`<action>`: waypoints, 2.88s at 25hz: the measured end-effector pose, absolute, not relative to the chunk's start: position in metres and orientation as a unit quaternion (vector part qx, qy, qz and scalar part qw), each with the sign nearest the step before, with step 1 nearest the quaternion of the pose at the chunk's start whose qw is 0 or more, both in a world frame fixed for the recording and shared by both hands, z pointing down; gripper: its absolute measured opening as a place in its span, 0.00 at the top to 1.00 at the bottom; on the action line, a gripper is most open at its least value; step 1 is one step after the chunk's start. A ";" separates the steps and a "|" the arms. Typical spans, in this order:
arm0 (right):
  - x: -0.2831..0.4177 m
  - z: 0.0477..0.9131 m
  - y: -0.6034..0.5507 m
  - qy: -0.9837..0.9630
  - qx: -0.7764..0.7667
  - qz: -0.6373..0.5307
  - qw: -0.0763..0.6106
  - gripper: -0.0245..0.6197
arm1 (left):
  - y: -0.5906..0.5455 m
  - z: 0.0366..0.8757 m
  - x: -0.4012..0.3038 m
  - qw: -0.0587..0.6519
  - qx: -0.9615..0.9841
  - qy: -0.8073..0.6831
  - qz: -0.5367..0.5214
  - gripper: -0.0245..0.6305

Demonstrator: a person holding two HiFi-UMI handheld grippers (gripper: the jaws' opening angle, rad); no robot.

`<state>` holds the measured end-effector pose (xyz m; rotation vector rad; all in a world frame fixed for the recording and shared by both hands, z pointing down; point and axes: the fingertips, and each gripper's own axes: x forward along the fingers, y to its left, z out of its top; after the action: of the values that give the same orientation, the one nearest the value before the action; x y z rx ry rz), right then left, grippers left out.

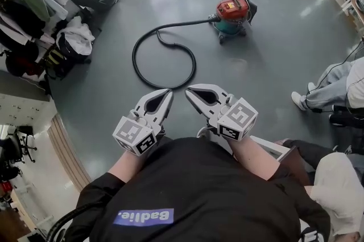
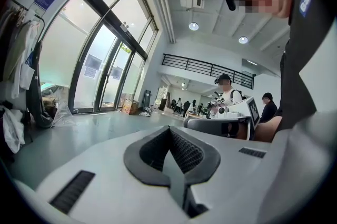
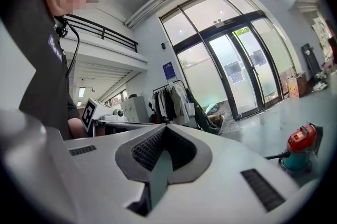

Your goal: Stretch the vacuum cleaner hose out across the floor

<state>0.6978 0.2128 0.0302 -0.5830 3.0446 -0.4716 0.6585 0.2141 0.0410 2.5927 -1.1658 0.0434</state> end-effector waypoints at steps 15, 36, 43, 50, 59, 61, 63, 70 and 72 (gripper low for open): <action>0.652 0.045 0.149 0.972 -0.173 -0.158 -0.021 0.97 | 0.153 0.055 0.606 0.153 0.891 -0.428 0.008 0.96; 0.488 0.054 -0.028 0.962 -0.198 -0.183 -0.040 0.97 | -0.030 0.070 0.428 0.170 0.900 -0.401 0.006 0.96; 0.514 0.061 -0.099 0.968 -0.158 -0.194 -0.027 0.97 | -0.097 0.067 0.451 0.169 0.885 -0.433 0.016 0.96; 0.533 0.066 -0.165 0.975 -0.103 -0.198 -0.021 0.97 | -0.154 0.062 0.459 0.160 0.855 -0.493 0.025 0.96; 0.506 0.082 -0.202 0.975 -0.076 -0.204 -0.037 0.97 | -0.184 0.079 0.426 0.167 0.837 -0.521 0.022 0.96; 0.484 0.082 -0.205 0.975 -0.076 -0.203 -0.044 0.97 | -0.189 0.080 0.403 0.168 0.835 -0.524 0.016 0.96; 0.457 0.082 -0.209 0.975 -0.079 -0.202 -0.051 0.97 | -0.192 0.083 0.376 0.166 0.835 -0.524 0.013 0.96; 0.356 0.089 -0.228 0.969 -0.123 -0.207 -0.063 0.97 | -0.209 0.100 0.269 0.153 0.853 -0.499 0.024 0.96; 0.326 0.088 -0.234 0.966 -0.138 -0.207 -0.064 0.97 | -0.213 0.104 0.238 0.158 0.857 -0.489 0.022 0.96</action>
<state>0.3258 -0.2343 0.0885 -0.4527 3.1667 -0.6775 0.2376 -0.2125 0.1044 2.4515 -1.3989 0.0632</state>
